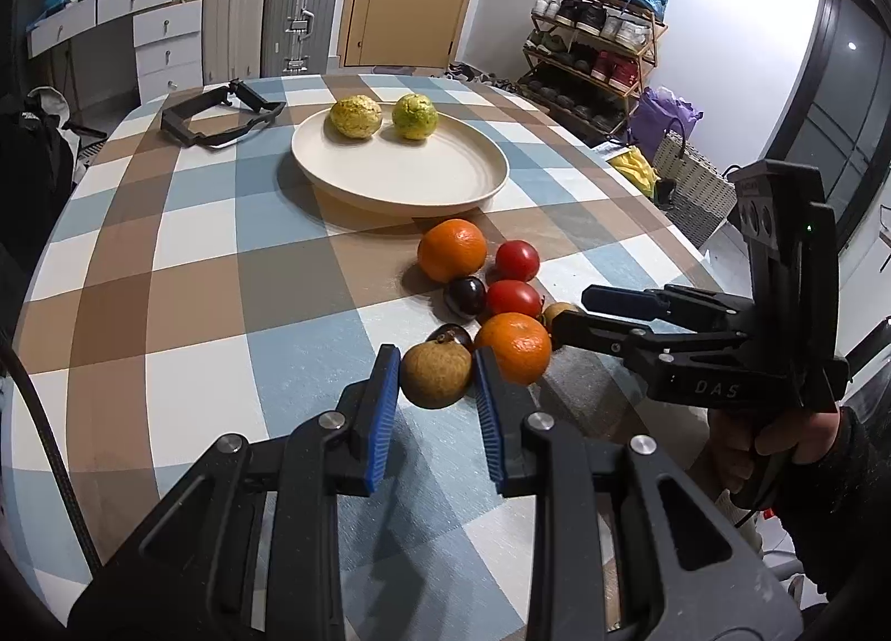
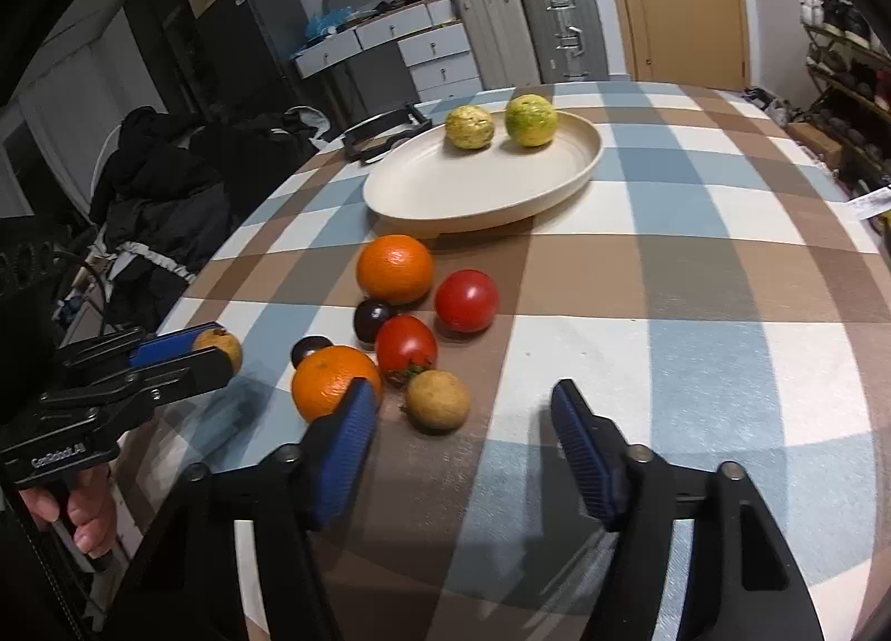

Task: Organize fruits
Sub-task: 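Grasp a small brown fruit with the left tool while the right tool grasps another, then carry both small brown fruits to the cream plate and release them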

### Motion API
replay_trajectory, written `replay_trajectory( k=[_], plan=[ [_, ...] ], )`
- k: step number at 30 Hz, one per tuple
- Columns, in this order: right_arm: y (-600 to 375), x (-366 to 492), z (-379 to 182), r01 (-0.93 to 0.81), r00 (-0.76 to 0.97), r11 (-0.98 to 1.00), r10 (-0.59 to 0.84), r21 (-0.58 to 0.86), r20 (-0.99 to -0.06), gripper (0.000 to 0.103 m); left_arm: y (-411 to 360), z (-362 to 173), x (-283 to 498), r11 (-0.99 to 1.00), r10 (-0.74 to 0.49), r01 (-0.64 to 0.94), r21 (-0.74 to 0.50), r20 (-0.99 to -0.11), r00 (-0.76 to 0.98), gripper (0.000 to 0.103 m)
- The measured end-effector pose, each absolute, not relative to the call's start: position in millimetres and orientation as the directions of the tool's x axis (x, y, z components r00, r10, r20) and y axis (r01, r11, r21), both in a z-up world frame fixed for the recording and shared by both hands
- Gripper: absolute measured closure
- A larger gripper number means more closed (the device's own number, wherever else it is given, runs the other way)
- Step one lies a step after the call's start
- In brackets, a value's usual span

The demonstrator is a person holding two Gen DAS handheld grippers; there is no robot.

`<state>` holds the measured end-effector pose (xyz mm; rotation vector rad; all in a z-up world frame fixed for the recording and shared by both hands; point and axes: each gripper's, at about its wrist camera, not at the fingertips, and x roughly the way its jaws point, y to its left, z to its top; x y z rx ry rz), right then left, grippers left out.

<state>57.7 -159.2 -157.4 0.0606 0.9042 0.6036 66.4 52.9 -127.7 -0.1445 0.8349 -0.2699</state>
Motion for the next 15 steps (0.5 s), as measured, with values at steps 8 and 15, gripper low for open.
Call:
replay_trajectory(
  k=[8, 15],
  plan=[
    [-155, 63, -162, -0.476, 0.428, 0.823, 0.524, 0.309, -0.736, 0.062, 56, -131, 75, 0.957, -0.29, 0.168, -0.238, -0.714, 0.638, 0.079],
    [-157, 61, -161, -0.48, 0.437, 0.819, 0.534, 0.314, -0.724, 0.076, 59, -130, 86, 0.957, -0.286, 0.154, -0.245, -0.714, 0.639, 0.079]
  ],
)
